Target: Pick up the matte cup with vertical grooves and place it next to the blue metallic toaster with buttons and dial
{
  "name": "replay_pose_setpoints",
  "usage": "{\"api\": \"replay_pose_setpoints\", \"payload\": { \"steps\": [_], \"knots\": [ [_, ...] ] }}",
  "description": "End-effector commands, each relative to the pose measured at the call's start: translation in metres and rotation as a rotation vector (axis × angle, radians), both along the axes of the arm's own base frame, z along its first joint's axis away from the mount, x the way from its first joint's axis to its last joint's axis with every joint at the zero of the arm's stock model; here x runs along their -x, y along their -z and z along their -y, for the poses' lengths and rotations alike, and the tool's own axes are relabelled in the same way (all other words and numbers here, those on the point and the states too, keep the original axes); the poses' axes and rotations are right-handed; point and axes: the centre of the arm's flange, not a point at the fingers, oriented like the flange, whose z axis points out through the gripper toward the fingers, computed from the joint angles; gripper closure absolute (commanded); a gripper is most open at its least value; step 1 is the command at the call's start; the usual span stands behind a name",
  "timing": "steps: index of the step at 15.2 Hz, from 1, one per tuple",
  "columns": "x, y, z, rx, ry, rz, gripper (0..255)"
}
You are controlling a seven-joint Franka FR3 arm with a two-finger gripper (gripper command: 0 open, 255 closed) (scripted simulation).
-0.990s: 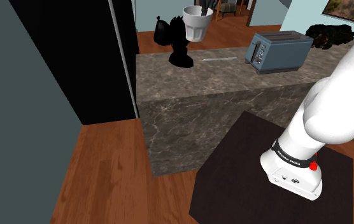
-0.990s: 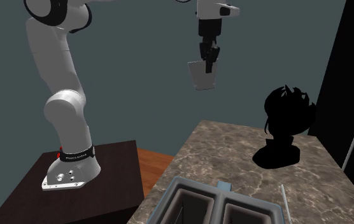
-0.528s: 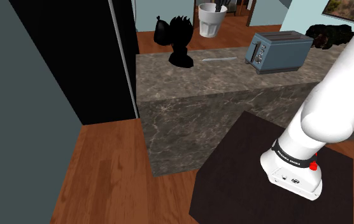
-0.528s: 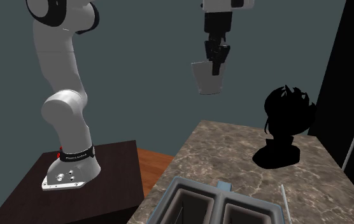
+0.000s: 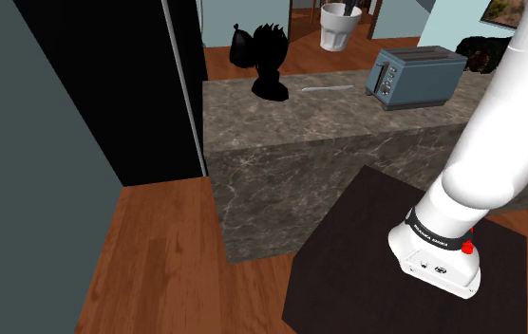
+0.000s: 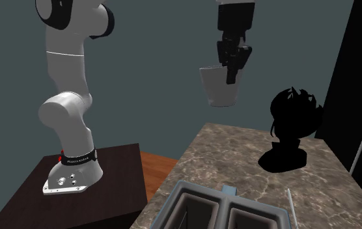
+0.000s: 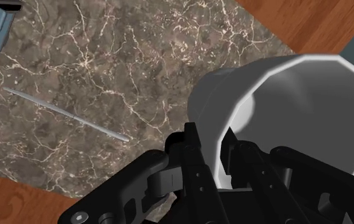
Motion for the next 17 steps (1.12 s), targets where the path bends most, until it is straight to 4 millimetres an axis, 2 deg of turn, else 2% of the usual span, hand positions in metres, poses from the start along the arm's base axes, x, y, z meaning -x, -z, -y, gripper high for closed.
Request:
{"api": "replay_pose_setpoints", "payload": {
  "steps": [1, 6, 7, 17],
  "knots": [
    [0.006, -0.003, 0.026, 0.000, -0.003, 0.000, 255],
    [0.021, -0.003, 0.090, 0.000, -0.003, 0.000, 255],
    [0.028, -0.003, 0.115, 0.000, -0.003, 0.000, 255],
    [0.028, 0.050, 0.115, 0.000, -0.003, 0.000, 255]
  ]
}}
